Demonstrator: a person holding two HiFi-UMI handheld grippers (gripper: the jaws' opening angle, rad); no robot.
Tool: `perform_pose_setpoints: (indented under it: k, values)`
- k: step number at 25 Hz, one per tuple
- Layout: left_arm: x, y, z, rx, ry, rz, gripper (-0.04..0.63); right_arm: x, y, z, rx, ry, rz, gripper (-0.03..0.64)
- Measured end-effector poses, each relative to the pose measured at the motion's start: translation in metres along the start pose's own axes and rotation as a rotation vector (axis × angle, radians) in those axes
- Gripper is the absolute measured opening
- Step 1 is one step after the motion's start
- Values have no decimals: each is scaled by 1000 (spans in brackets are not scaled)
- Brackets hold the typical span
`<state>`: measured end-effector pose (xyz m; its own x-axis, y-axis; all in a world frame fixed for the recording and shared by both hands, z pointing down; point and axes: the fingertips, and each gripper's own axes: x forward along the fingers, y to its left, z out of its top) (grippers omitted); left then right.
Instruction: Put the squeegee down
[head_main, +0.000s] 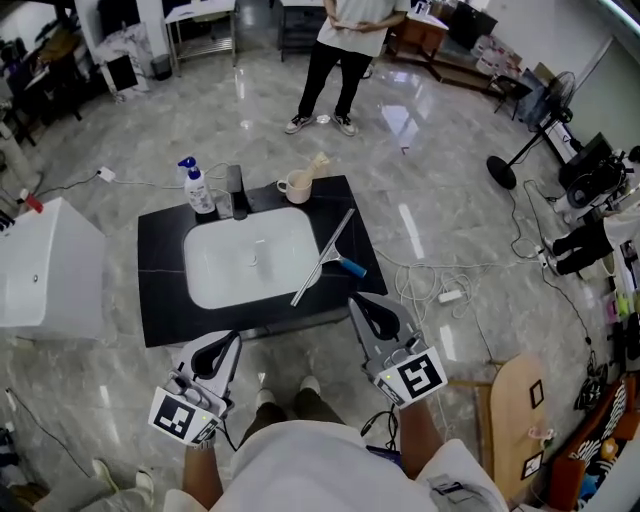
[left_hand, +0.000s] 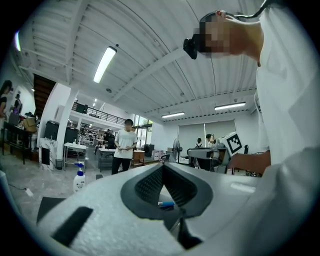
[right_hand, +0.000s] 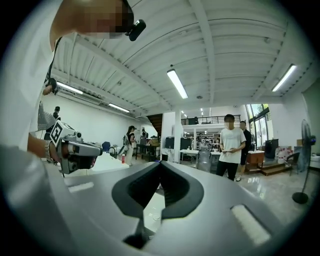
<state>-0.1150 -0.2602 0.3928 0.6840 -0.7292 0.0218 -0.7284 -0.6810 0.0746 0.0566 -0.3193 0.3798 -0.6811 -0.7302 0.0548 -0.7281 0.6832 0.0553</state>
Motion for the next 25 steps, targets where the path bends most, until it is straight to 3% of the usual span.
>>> perform_pose_setpoints:
  k: [25]
  values:
    - [-12,-2,8,12,-12,29,-11,-6,12,1,21,-33,-21,2]
